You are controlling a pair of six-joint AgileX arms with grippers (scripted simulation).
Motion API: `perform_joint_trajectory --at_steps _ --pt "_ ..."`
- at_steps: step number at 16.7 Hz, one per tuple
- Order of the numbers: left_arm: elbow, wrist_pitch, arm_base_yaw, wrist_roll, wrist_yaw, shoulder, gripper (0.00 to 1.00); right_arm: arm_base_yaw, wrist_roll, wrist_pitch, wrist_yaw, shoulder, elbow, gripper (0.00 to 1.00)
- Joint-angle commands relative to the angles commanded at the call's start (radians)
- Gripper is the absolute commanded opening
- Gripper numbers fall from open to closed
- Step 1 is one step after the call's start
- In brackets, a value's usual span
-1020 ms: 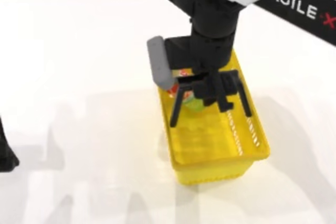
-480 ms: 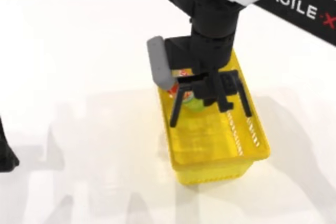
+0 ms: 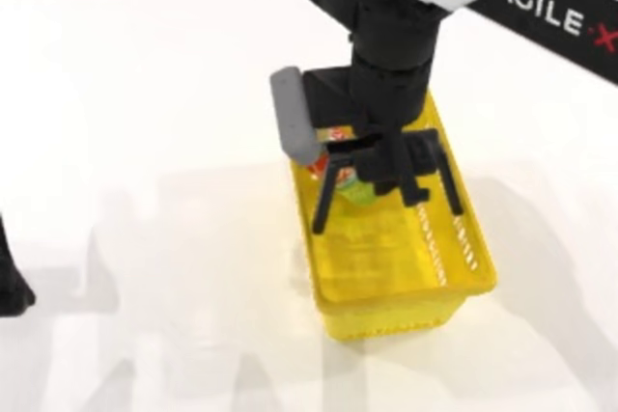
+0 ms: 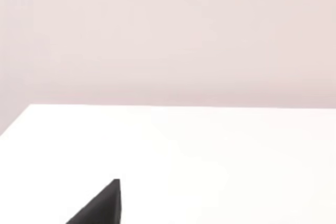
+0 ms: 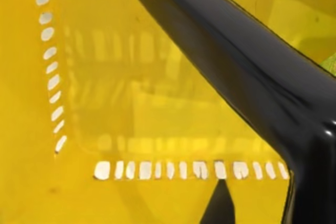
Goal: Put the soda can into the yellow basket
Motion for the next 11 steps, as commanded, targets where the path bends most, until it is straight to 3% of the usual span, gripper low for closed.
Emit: perform_joint_trajectory --at_steps 4,11 --pt "0.000 0.000 0.000 0.000 0.000 0.000 1.00 -0.004 -0.004 -0.018 0.000 0.003 0.018 0.00" --pt "0.000 0.000 0.000 0.000 0.000 0.000 1.00 -0.029 -0.037 -0.196 0.000 -0.009 0.187 0.00"
